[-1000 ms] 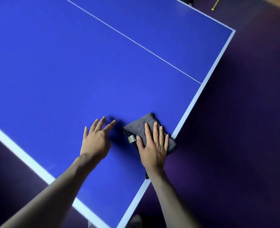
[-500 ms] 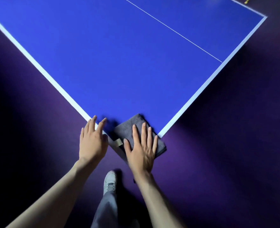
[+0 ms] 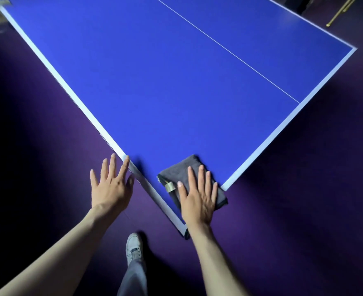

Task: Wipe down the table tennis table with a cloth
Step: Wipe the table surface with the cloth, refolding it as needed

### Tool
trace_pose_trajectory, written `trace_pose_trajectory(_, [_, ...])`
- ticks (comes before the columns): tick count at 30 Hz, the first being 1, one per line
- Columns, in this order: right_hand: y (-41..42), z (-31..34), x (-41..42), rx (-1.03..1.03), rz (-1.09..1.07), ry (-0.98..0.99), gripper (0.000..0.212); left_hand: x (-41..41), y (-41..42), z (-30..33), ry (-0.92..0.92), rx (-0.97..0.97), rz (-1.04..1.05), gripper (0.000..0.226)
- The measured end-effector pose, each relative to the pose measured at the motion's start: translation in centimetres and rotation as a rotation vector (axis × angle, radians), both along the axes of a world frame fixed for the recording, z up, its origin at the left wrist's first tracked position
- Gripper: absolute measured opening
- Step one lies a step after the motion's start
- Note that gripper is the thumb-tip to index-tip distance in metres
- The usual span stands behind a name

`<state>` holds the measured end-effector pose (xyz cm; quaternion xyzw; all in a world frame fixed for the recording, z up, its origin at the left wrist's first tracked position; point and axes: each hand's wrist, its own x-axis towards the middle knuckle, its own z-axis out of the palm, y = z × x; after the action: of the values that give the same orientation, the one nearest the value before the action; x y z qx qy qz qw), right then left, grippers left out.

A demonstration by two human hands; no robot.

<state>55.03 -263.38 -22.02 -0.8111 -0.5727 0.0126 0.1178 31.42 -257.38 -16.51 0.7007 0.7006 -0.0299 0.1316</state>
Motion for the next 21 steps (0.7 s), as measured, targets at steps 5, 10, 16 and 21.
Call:
trace_pose_trajectory(5, [9.9,0.0,6.9,0.0,-0.121,-0.054,0.064,-0.7,7.1,-1.3,-0.007,0.042,-0.013,0.063])
trace_pose_trajectory(10, [19.7,0.4,13.3,-0.063,-0.172,-0.023,0.068,-1.9,11.8,-3.2,-0.07,0.113,0.018,0.057])
trace_pose_trajectory(16, [27.9,1.1,17.3,-0.137,-0.287,0.048,0.073,-3.1,13.1,-3.6,-0.067,0.288,-0.063,0.055])
trace_pose_trajectory(21, [24.6,0.5,11.5,-0.067,-0.219,0.017,0.081,-3.7,12.7,-3.6,-0.13,0.242,-0.095,0.056])
